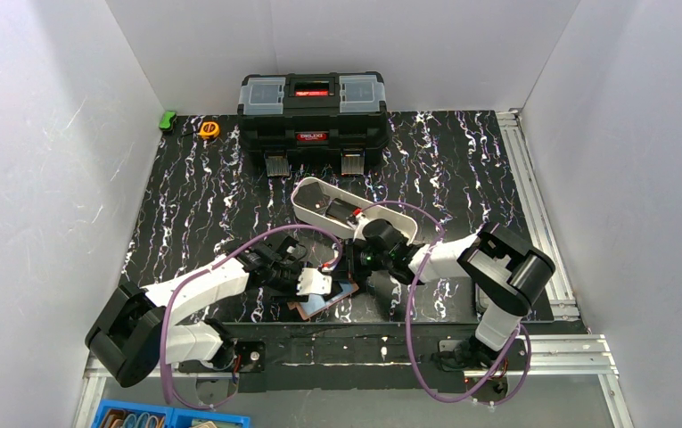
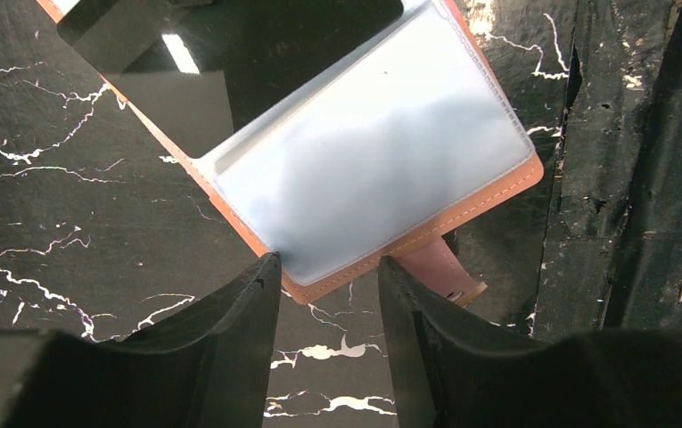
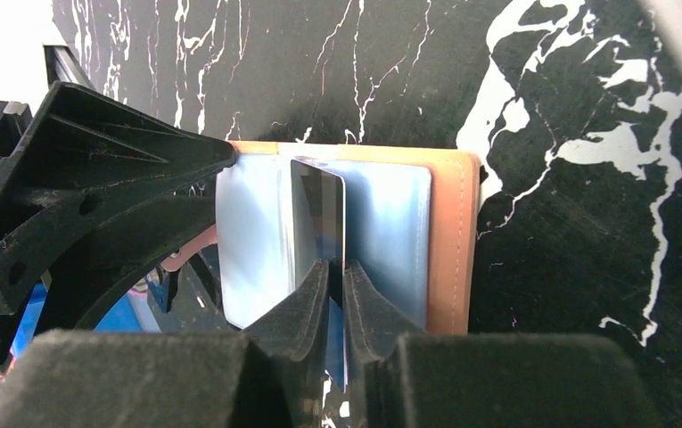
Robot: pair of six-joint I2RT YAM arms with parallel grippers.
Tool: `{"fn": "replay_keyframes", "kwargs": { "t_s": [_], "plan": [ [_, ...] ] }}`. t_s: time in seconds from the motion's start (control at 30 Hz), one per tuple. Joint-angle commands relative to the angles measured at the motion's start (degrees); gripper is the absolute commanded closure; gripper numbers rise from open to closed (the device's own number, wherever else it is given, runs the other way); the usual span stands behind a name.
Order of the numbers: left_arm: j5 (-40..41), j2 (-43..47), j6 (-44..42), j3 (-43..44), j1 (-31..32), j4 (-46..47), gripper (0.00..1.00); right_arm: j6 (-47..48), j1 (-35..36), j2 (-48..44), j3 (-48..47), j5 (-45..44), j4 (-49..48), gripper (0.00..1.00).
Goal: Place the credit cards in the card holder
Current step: Insert the credit card into the card holder.
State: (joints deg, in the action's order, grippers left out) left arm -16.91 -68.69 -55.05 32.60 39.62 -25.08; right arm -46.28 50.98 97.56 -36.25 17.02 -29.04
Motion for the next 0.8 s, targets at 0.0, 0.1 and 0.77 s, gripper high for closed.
{"fn": "replay_keyframes", "kwargs": {
  "t_s": [0.0, 0.1, 0.77],
  "plan": [
    [1.5, -0.9, -0.3, -1.3, 0.3, 1.1, 0.58, 4.0, 0.8, 1.1, -1.6, 1.3, 6.2, 0.82],
    [1.7, -0.8, -0.2, -1.6, 0.2, 1.4, 0.58, 5.7, 1.4, 1.4, -3.0, 1.7, 7.6, 0.79],
    [2.8, -1.1, -0.7, -2.3, 0.3, 2.2, 0.58, 11.4, 2.4, 1.4, -8.0, 3.2, 18.1, 0.81]
  ]
}}
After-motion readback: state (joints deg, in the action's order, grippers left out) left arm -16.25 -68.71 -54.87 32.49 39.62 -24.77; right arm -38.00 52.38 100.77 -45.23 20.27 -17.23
